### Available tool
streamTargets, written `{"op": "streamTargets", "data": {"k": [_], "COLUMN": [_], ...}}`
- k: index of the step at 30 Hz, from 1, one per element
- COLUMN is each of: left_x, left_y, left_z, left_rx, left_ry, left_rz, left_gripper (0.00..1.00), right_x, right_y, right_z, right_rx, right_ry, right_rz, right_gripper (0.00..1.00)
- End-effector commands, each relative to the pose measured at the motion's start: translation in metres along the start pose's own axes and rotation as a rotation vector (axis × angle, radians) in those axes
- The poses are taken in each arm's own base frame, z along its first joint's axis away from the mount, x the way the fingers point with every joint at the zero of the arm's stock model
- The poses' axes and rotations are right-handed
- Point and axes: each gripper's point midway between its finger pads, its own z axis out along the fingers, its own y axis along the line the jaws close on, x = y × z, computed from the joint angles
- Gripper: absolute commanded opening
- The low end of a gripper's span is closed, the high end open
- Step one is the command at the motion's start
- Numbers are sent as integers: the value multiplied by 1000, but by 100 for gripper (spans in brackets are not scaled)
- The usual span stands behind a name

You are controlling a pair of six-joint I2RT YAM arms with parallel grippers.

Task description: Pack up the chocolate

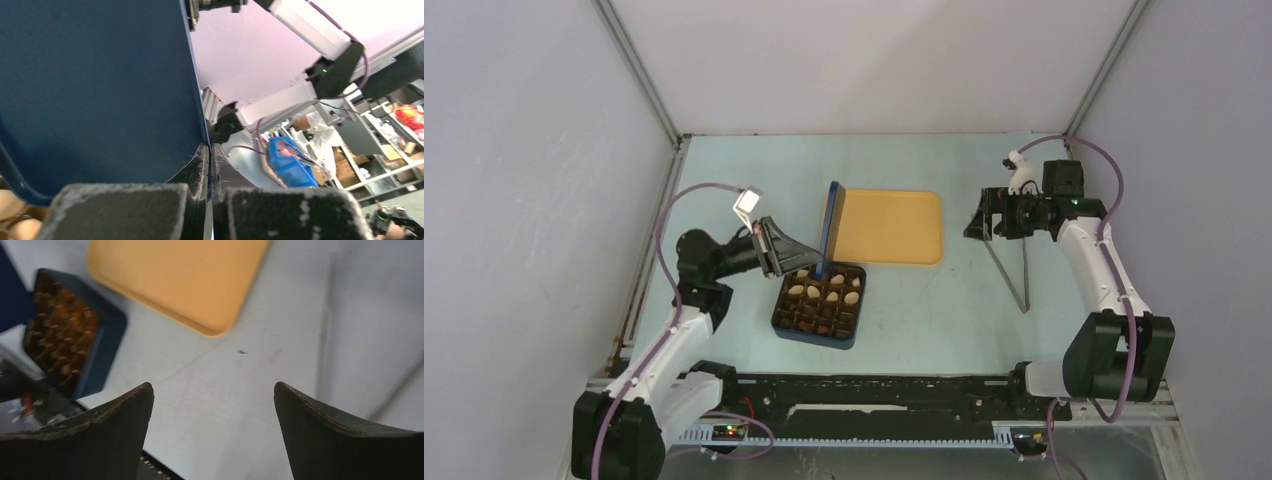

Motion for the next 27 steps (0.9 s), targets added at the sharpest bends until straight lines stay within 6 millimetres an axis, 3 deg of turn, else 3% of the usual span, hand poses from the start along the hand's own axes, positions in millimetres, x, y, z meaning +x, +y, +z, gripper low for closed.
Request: {"op": "streamTargets", "data": {"k": [1,8,14,21,27], "left_x": [-1,24,60,95,95], "left_y": [-44,-44,-21,9,13], "left_z": [-7,-3,-2,-8,-8], "left_rx": [113,123,30,-88,-107], "left_ry": [-67,-33,53,101,113], "left_rz": [7,-205,-379,-467,-488], "left_gripper": [0,0,0,0,0], "right_x": [-18,11,29,53,66], "right_y": [57,112,126,142,159], "right_z": [-4,11,25,36,45], "right_rx": [-326,-493,-505,-584,-636], "right_ry": [-39,77,152,248,296], "right_rz": [-18,-146,-202,-232,-256], "right_gripper": [91,90,90,91,91]}}
